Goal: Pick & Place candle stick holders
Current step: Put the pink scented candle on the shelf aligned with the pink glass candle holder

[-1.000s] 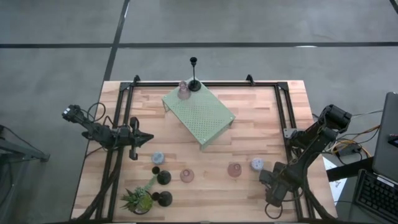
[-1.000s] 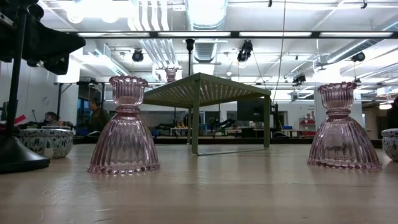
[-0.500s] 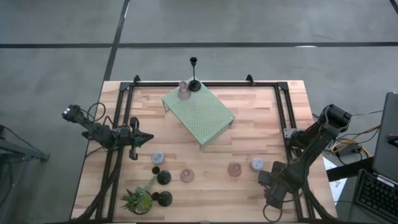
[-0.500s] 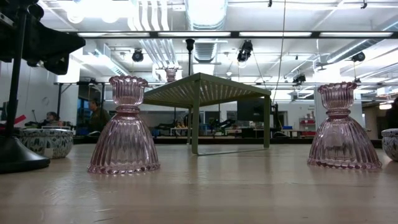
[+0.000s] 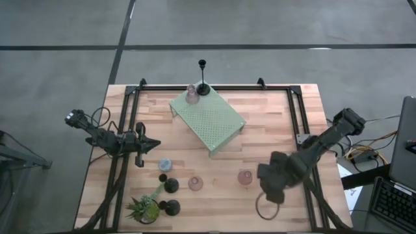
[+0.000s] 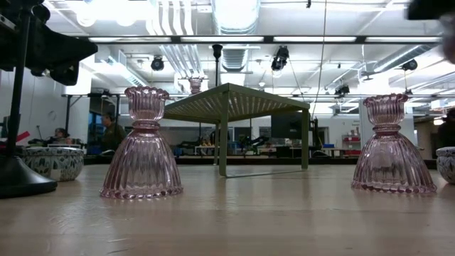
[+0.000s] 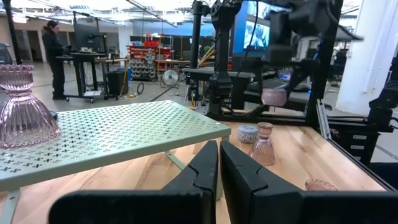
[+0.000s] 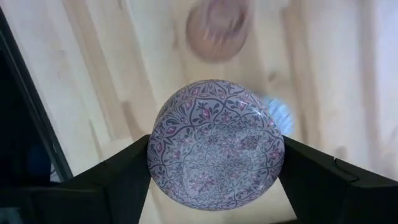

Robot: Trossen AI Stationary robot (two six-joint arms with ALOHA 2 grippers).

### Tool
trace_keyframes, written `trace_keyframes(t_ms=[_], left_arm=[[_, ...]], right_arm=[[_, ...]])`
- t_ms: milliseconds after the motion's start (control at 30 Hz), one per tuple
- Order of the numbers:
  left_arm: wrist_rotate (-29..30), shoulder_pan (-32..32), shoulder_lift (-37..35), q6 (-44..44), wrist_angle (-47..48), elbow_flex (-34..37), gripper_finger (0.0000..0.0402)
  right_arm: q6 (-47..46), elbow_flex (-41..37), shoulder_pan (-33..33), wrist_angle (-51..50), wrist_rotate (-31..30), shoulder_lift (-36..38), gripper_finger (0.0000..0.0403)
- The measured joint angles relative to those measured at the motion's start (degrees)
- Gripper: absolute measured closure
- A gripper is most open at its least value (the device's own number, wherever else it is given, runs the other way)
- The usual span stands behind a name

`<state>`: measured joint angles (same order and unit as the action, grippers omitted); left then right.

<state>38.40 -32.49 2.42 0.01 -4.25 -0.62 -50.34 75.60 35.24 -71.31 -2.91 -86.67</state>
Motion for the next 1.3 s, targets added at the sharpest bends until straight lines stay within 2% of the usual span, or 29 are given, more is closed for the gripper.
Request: trace_keyframes(t_ms=[367,633,867,1300], left_arm=[[0.00,-0.02,-0.01,-0.01,0.00,0.00,0.0381],[0.00,-0.02,-0.02,0.00,0.00,0.00,0.0381],[0.01,-0.01,-0.01,0.00,0.02,0.00,0.0381],[0.01,-0.02,-0.01,0.00,0.01,0.00,0.0381]], right_arm=[[21.83,8.87,-20.43,0.52,-0.74,-0.90,0.0105],[34.75,16.08,-32.39,2.92,-1.37,-7.29,0.0102],[42.90,25.40,-37.48,2.63,-1.19,-17.37,0.0102],[52.39,47.52,-40.40,-4.24,0.51,-34.46,0.0101]])
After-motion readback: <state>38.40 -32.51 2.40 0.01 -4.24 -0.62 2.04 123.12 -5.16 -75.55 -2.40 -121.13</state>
